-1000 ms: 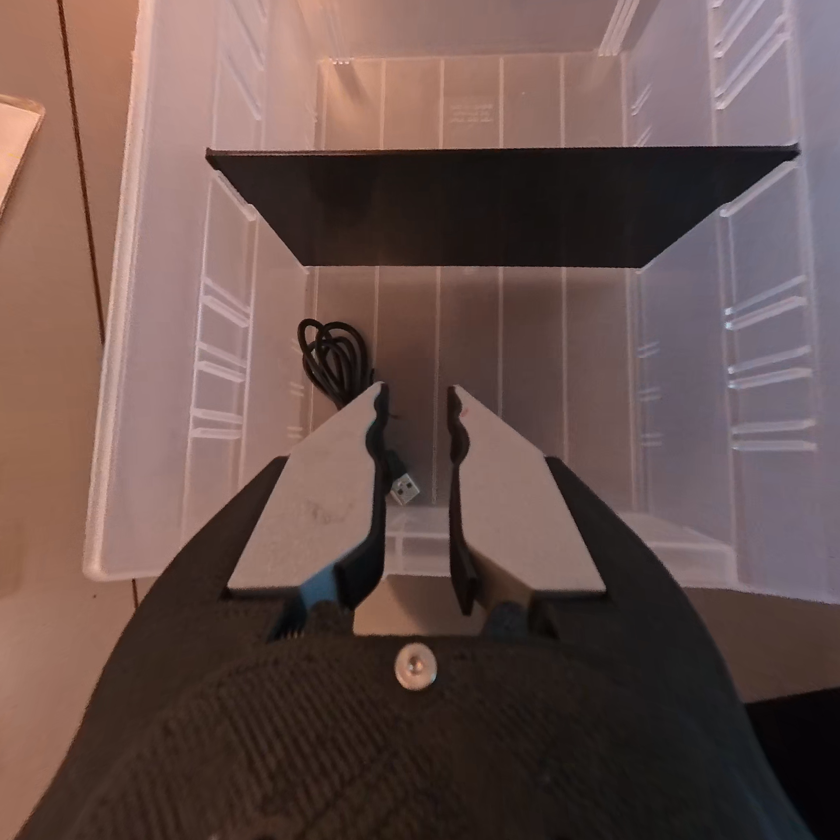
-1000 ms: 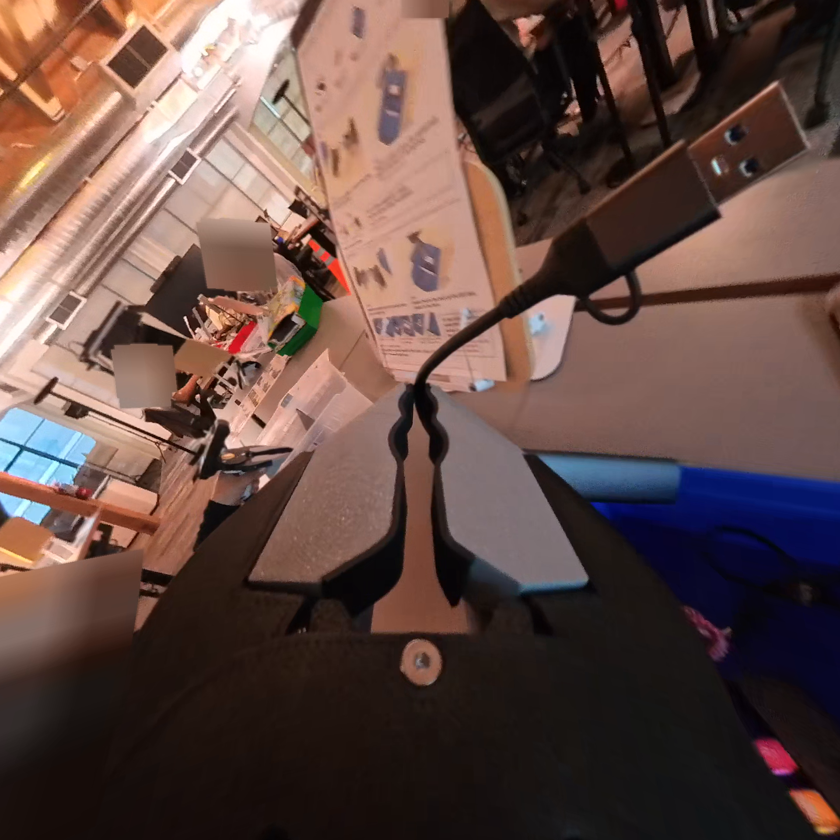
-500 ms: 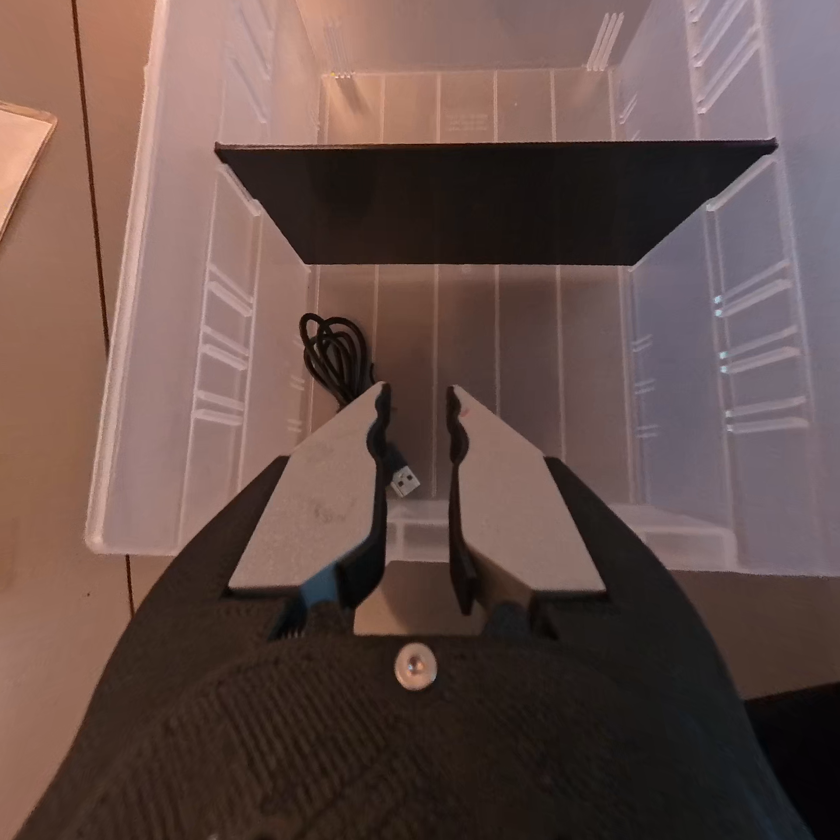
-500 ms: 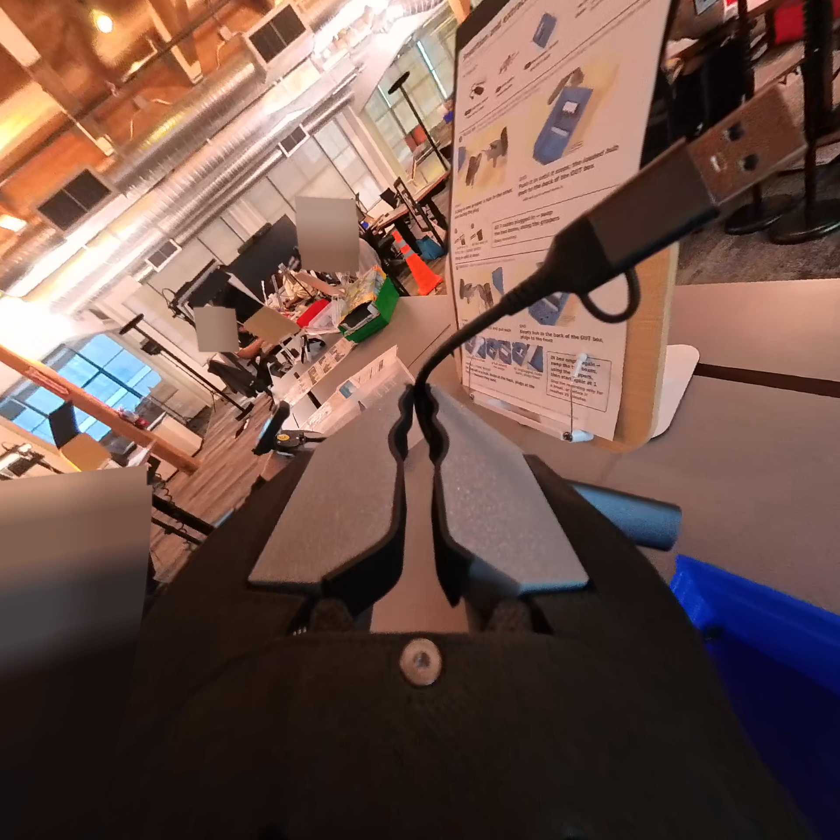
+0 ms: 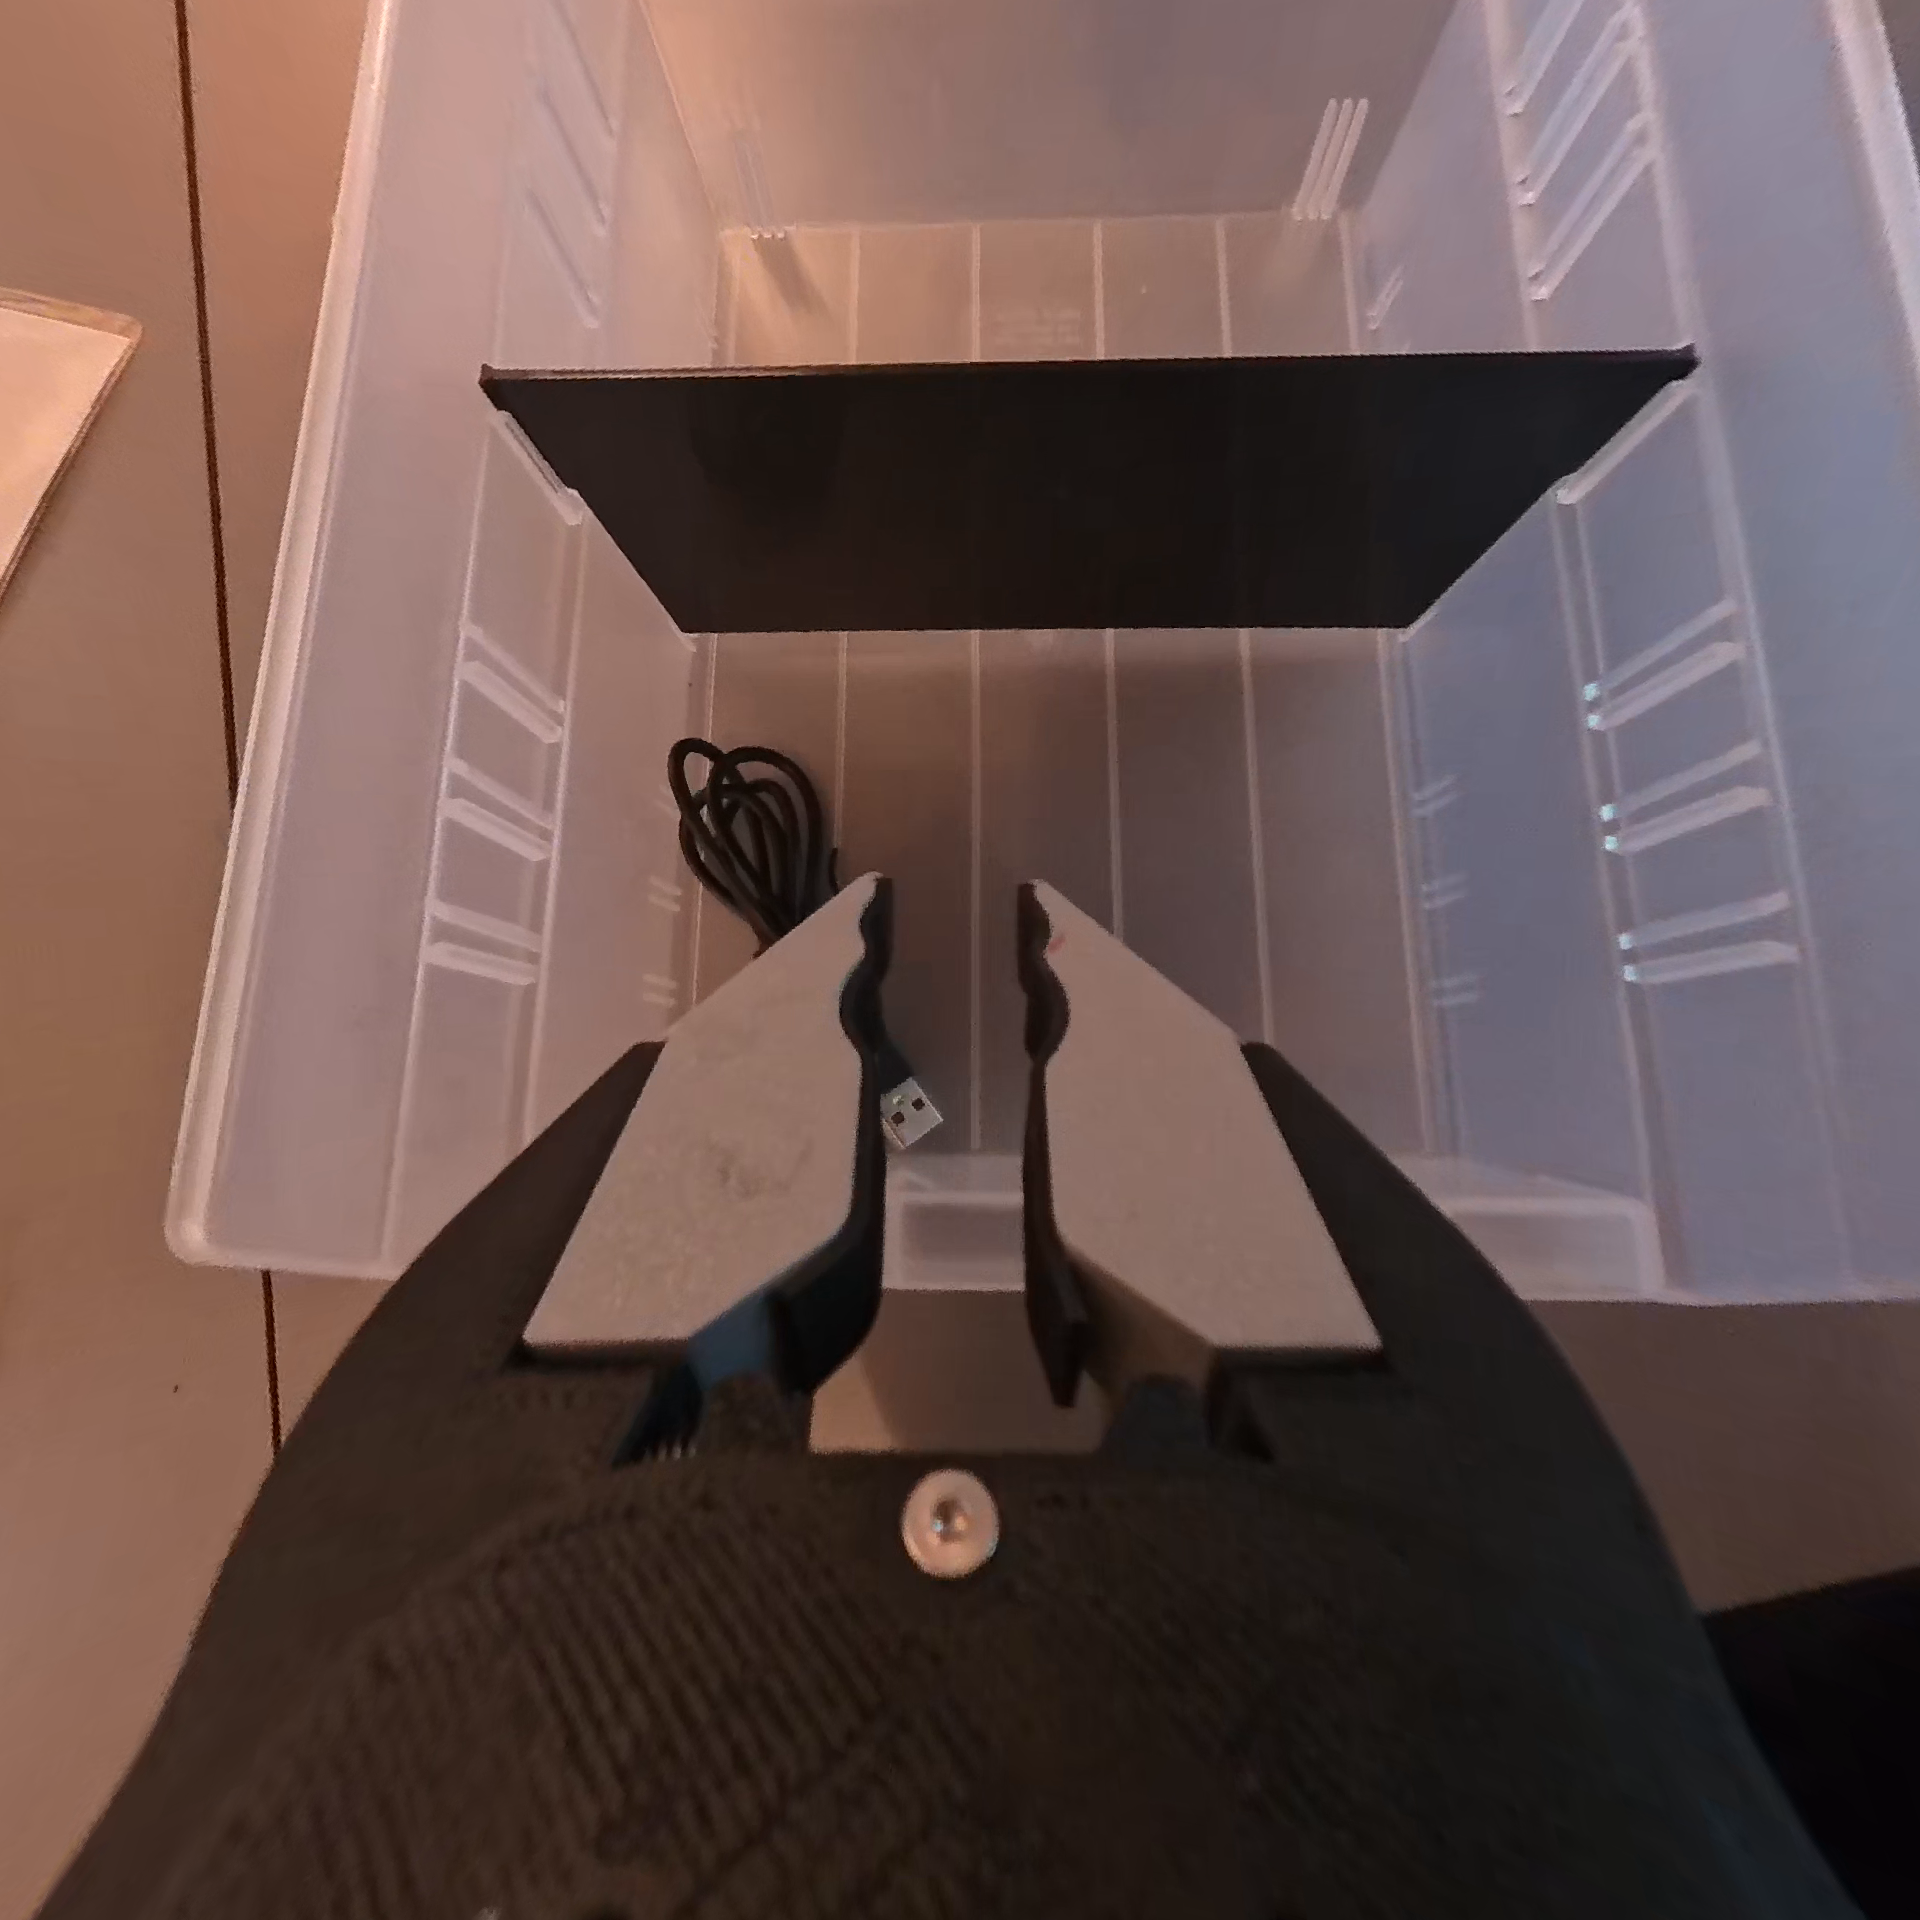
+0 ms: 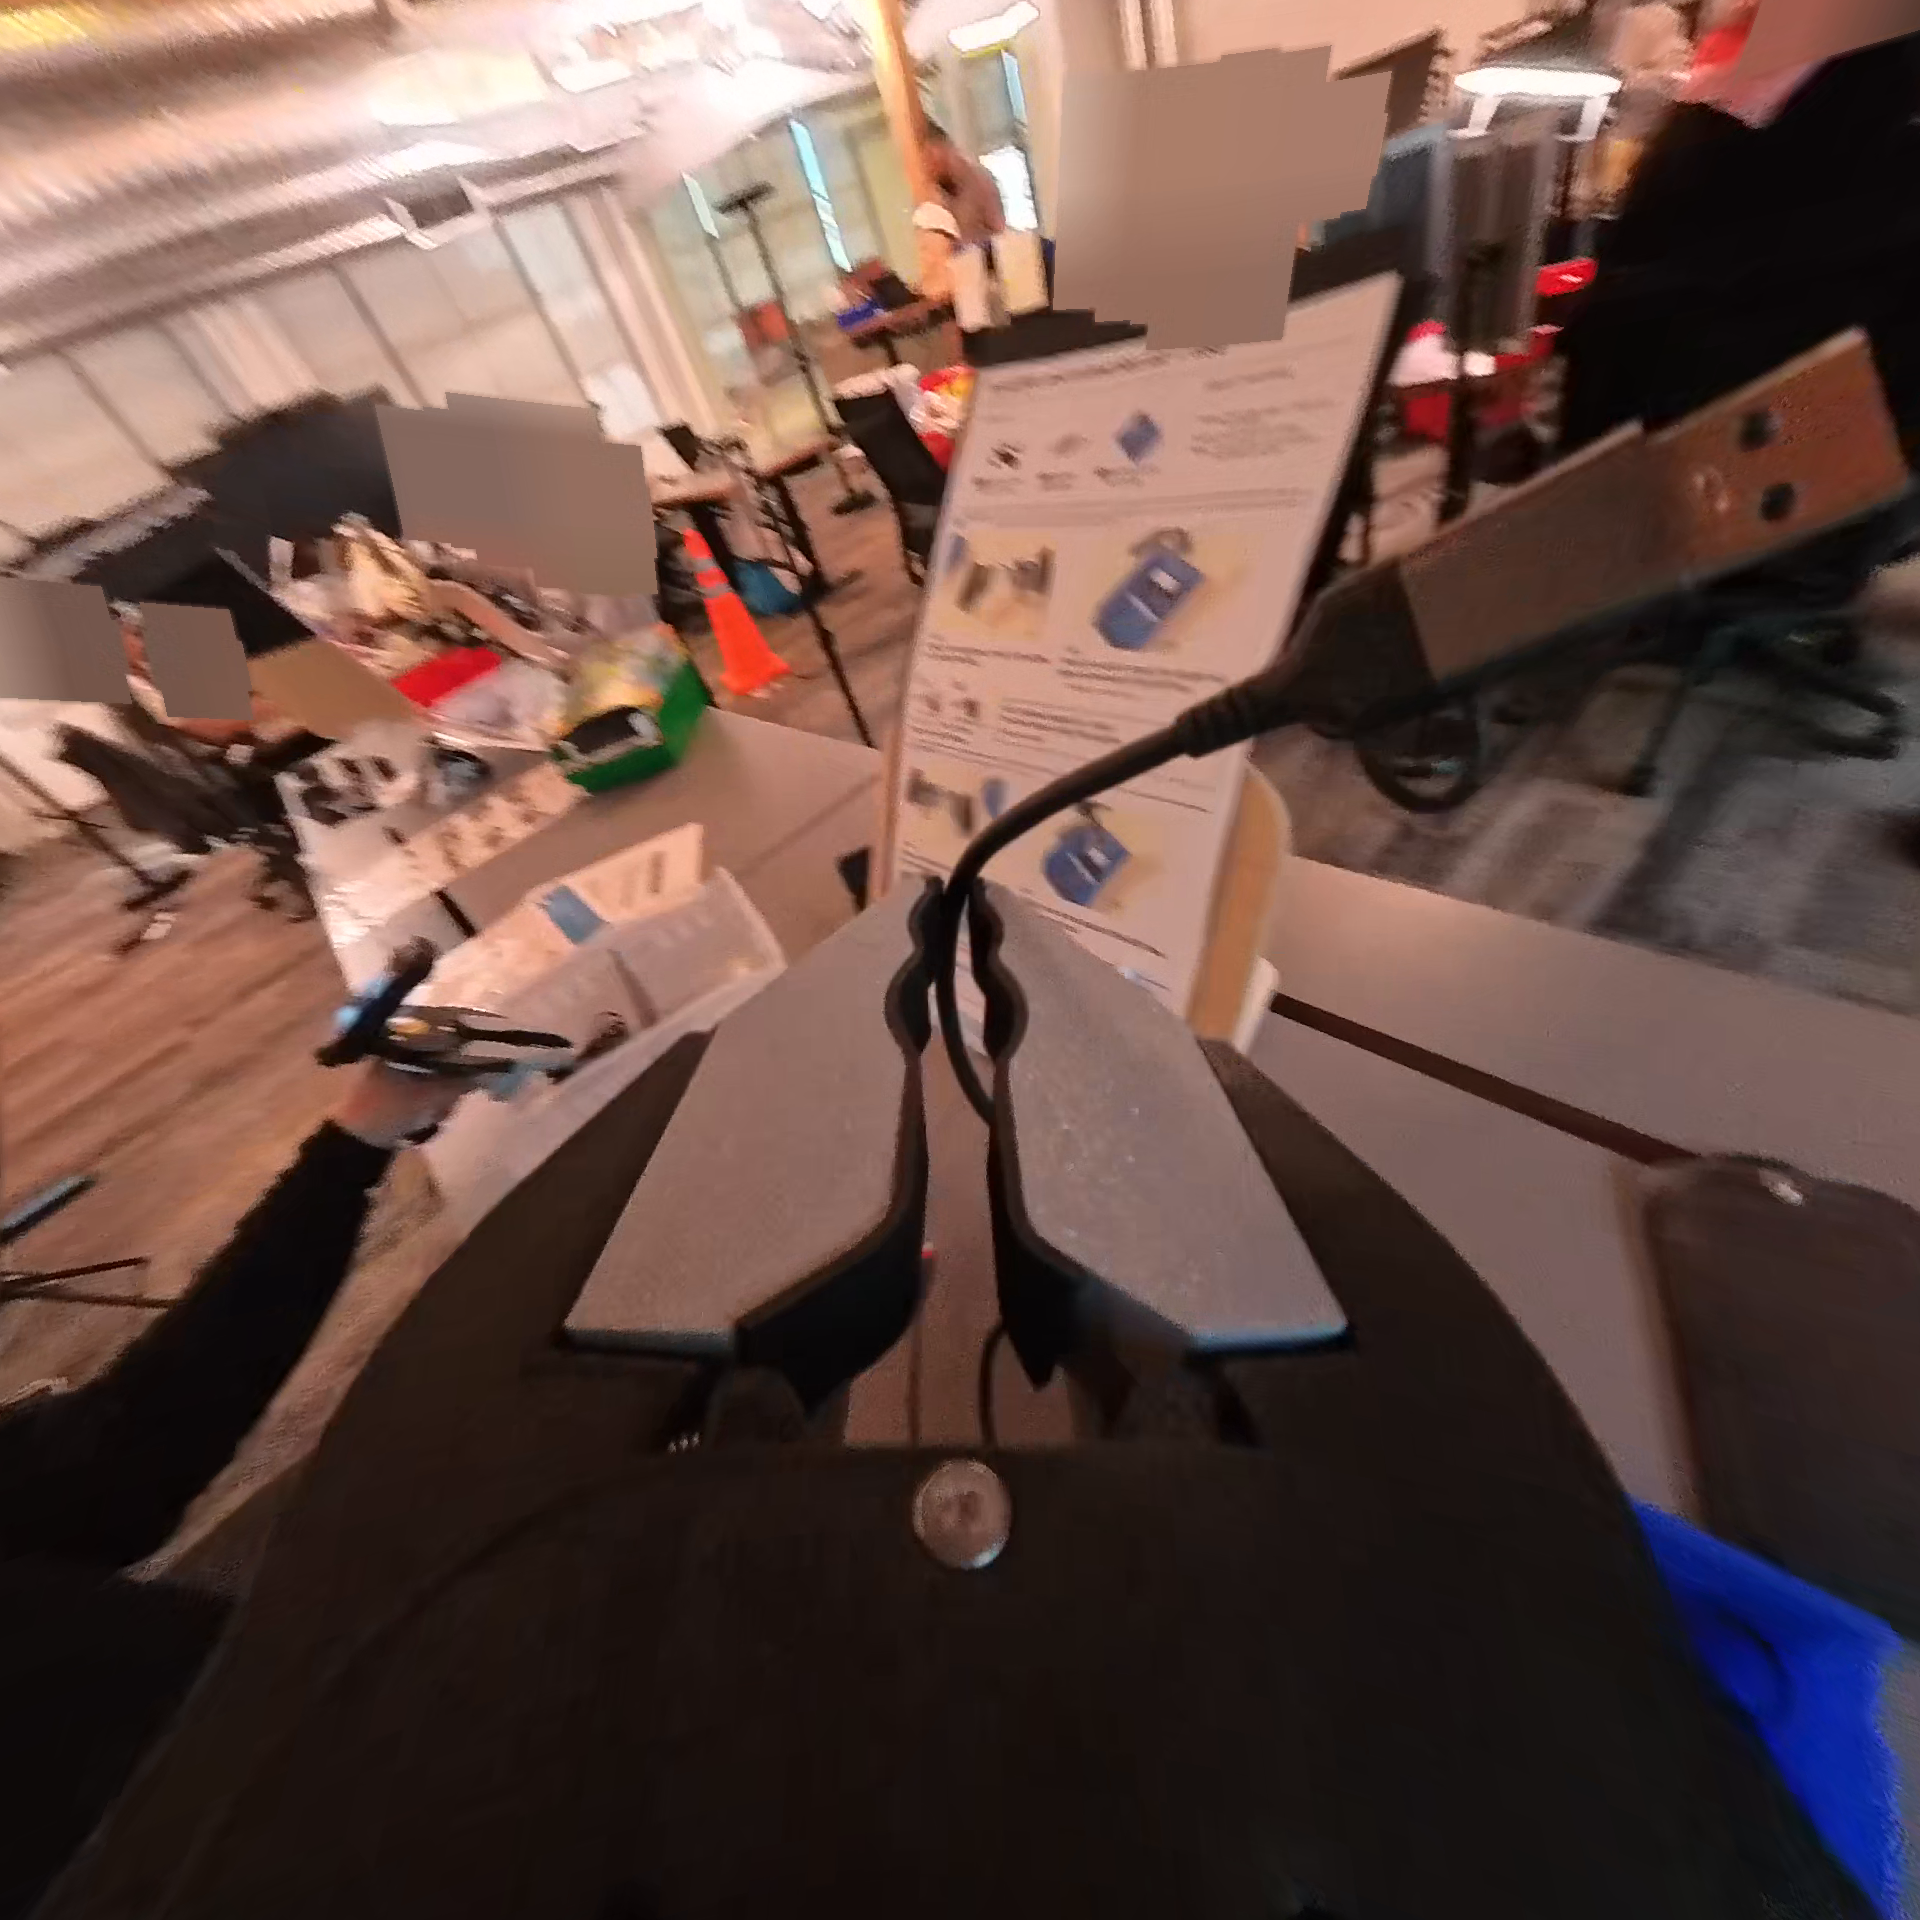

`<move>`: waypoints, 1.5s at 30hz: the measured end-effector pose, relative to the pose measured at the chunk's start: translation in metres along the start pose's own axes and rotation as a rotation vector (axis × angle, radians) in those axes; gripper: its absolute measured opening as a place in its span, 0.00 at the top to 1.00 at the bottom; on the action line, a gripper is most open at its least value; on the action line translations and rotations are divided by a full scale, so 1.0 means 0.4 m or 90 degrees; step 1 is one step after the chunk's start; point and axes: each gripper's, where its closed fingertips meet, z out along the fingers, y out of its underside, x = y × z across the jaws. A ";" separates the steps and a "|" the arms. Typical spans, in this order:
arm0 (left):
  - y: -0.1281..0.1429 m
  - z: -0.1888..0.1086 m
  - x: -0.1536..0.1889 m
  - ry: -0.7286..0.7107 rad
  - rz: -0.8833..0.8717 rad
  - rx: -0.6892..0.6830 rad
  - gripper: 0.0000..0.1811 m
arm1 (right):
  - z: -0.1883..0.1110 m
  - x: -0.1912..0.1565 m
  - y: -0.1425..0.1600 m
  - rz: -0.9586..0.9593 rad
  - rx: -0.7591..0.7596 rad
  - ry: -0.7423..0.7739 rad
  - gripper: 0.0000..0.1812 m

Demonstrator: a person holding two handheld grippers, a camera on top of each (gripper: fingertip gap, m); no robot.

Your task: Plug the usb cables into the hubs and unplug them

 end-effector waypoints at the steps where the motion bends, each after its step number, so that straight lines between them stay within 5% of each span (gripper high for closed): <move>1: 0.000 0.000 0.000 0.001 0.002 0.001 0.88 | -0.007 0.029 0.016 0.000 -0.008 0.027 1.00; 7: 0.003 0.000 0.000 -0.003 0.013 -0.008 0.88 | -0.098 0.169 0.018 0.019 0.067 0.118 1.00; 15: -0.001 0.001 0.005 -0.004 0.011 -0.004 0.89 | -0.202 0.207 -0.076 -0.041 0.159 0.176 1.00; 27: -0.006 0.006 0.019 0.009 0.011 0.002 0.88 | 0.004 0.293 0.433 0.030 -0.267 0.120 0.97; 36: -0.011 0.002 0.040 0.034 0.004 0.029 0.87 | -0.042 0.460 0.784 -0.021 -0.623 0.284 1.00; 40: -0.015 -0.003 0.056 0.055 0.003 0.045 0.86 | -0.058 0.457 0.759 -0.044 -0.604 0.326 0.99; 45: -0.014 -0.027 0.096 0.111 0.006 0.082 0.80 | -0.097 0.339 0.674 -0.041 -0.478 0.279 0.82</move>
